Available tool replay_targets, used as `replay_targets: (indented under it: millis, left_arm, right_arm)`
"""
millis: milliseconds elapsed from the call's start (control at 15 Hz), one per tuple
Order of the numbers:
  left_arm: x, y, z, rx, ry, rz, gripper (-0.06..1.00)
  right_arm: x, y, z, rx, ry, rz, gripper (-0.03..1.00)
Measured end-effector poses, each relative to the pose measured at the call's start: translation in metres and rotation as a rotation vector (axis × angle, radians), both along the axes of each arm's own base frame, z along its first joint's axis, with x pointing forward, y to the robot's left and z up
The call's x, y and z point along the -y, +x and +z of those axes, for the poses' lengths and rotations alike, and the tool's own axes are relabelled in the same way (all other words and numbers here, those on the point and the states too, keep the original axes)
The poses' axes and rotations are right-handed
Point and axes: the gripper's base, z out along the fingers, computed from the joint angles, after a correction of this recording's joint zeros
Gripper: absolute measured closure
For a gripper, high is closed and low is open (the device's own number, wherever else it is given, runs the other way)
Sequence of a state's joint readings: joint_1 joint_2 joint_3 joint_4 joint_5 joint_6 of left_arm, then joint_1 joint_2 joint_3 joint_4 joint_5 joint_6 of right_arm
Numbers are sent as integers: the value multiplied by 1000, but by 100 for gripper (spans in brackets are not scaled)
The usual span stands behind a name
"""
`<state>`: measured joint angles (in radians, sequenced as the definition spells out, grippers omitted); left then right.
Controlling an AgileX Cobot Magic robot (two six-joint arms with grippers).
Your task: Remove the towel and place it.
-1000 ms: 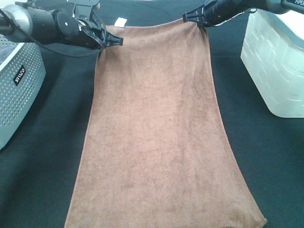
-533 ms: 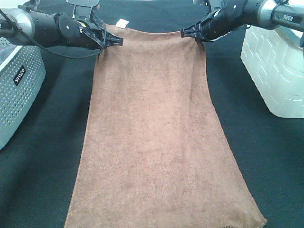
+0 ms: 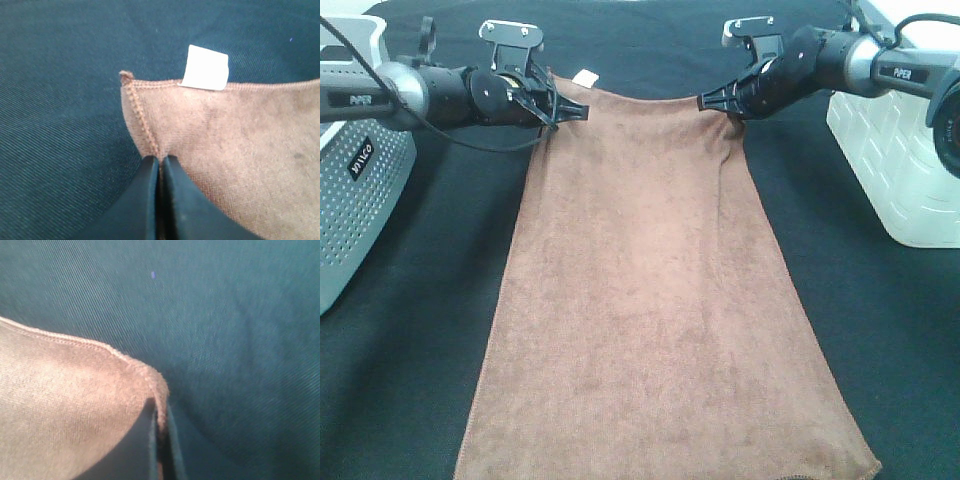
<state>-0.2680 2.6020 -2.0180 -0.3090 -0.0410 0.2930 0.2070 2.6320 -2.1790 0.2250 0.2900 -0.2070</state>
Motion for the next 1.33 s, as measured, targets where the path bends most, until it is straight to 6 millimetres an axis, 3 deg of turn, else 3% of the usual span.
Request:
replay_targets:
  millis: [333,667,800,933,1133,1200,1333]
  left_arm:
    - [-1,-1,-33,-47,-8,16,94]
    - [-1,-1,-34,-40,-32,33,94]
    - [-1,-1,-34,-37,-37,37,92]
    - [-1,0,-34,-36,-38,37,79]
    - [-2,0,-32,-23,-41,41,43]
    - [-2,1,-31,-10,-43,45,31]
    - [-2,2,-30,8,-45,50,21]
  right_arm:
    - [0,3,-3,44,5,-12,96]
    - [0,4,-3,48,6,-13,94]
    - [0,4,-2,56,8,-15,85]
    - [1,5,-1,73,10,-19,64]
    - [1,5,-1,79,9,-20,28]
    - [1,5,-1,79,9,-20,24]
    - [1,5,-1,79,8,-19,22]
